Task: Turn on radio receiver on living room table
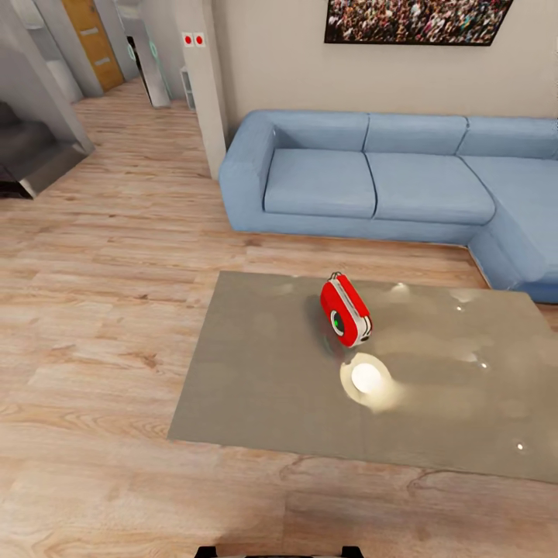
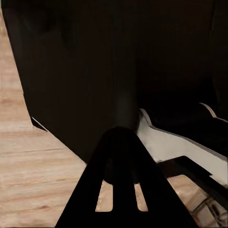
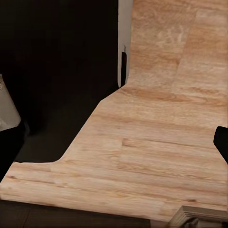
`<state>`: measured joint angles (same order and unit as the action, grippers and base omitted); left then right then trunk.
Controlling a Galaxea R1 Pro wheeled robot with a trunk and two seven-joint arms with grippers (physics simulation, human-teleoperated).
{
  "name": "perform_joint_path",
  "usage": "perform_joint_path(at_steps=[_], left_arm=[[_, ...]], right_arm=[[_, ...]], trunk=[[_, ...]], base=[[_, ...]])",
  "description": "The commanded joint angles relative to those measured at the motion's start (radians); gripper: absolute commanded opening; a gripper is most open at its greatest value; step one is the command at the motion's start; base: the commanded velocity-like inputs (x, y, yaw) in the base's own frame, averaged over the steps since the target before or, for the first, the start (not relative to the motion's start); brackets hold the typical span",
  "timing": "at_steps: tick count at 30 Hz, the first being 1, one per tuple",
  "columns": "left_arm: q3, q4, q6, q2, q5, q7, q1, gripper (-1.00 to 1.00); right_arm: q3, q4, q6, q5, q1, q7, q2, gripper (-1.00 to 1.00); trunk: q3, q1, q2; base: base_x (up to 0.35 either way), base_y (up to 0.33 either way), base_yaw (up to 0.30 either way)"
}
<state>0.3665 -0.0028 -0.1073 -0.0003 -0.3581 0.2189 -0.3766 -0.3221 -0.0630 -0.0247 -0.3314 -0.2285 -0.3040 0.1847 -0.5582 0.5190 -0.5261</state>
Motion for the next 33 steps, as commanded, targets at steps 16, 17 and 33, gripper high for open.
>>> perform_joint_path(at_steps=[16,17,33], left_arm=[[-0.003,0.000,0.050,-0.032,-0.079,-0.173,0.052,-1.00],[-0.004,0.000,0.050,-0.032,-0.081,-0.173,0.052,-1.00],[-0.004,0.001,0.041,-0.032,-0.119,-0.173,0.072,-1.00]], right_arm=[[-0.002,0.091,0.027,0.002,0.000,0.160,-0.088,1.00],[-0.002,0.092,0.027,0.002,0.001,0.161,-0.089,1.00],[-0.002,0.092,0.051,0.002,0.031,0.161,-0.090,1.00]], trunk=[[0.025,0.000,0.000],[0.027,0.000,0.000],[0.051,0.000,0.000]], base=[[0.000,0.000,0.000],[0.000,0.000,0.000],[0.000,0.000,0.000]])
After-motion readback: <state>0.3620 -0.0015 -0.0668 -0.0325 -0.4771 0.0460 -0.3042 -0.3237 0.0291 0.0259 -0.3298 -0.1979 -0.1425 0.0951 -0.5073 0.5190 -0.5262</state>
